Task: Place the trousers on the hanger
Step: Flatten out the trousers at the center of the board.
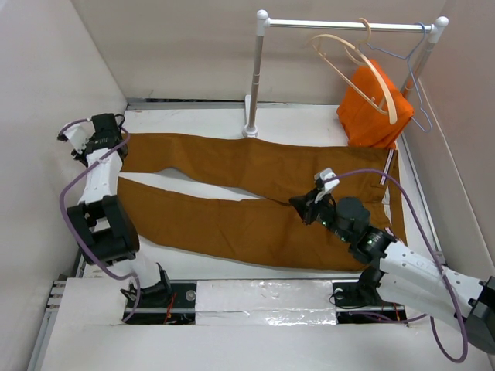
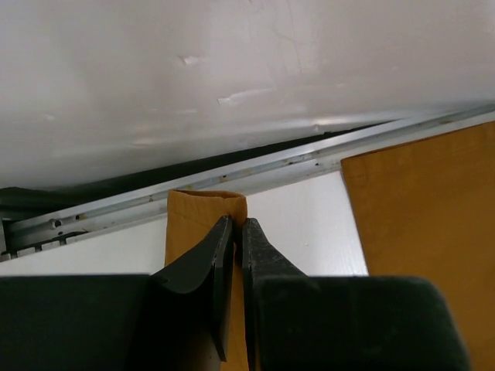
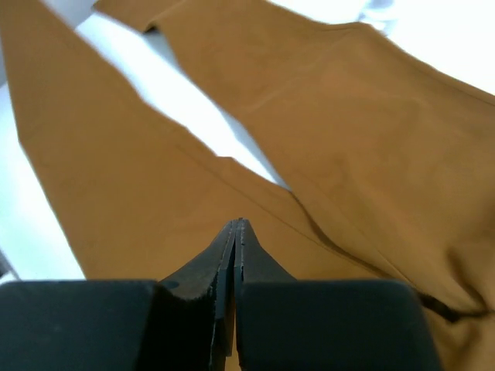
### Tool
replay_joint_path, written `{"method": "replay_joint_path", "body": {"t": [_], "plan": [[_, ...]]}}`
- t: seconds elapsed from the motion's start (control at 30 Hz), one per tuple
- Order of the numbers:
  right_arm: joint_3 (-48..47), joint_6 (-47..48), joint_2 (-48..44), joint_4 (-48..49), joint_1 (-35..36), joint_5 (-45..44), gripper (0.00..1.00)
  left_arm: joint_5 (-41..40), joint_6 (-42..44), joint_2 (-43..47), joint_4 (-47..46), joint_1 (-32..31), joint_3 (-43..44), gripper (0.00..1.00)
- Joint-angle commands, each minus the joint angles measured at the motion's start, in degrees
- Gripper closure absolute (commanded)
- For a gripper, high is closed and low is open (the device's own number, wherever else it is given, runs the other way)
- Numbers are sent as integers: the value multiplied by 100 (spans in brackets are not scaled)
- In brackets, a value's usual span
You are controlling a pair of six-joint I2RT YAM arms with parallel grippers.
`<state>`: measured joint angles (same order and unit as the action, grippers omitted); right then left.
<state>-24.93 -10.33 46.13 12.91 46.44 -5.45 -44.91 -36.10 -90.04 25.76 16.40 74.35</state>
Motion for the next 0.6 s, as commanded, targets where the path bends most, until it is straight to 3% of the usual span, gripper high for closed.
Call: {"method": "replay_joint_path", "body": {"t": [0.0,0.2,0.33,0.5,0.53,0.57], "plan": [[84,-127,-297,-77,-212,-684,100,-308,-38,-425,122,100,307,100],[207,-338,-438,-289,-846,-730,100,-63,137,-1384,-8,100,748,100],[295,-347,-245,18,-1119,-169,100,263,533,-1429,-474,-128,502,86],[155,-233,36,54,-1067,316,93,1237,410,-762,-703,-181,11,52],[146,-224,19,37,-1066,369,91,1334,437,-648,-799,-181,-208,31],[137,-215,-7,28,-1005,387,90,1405,463,-481,-766,-181,-262,26]]}}
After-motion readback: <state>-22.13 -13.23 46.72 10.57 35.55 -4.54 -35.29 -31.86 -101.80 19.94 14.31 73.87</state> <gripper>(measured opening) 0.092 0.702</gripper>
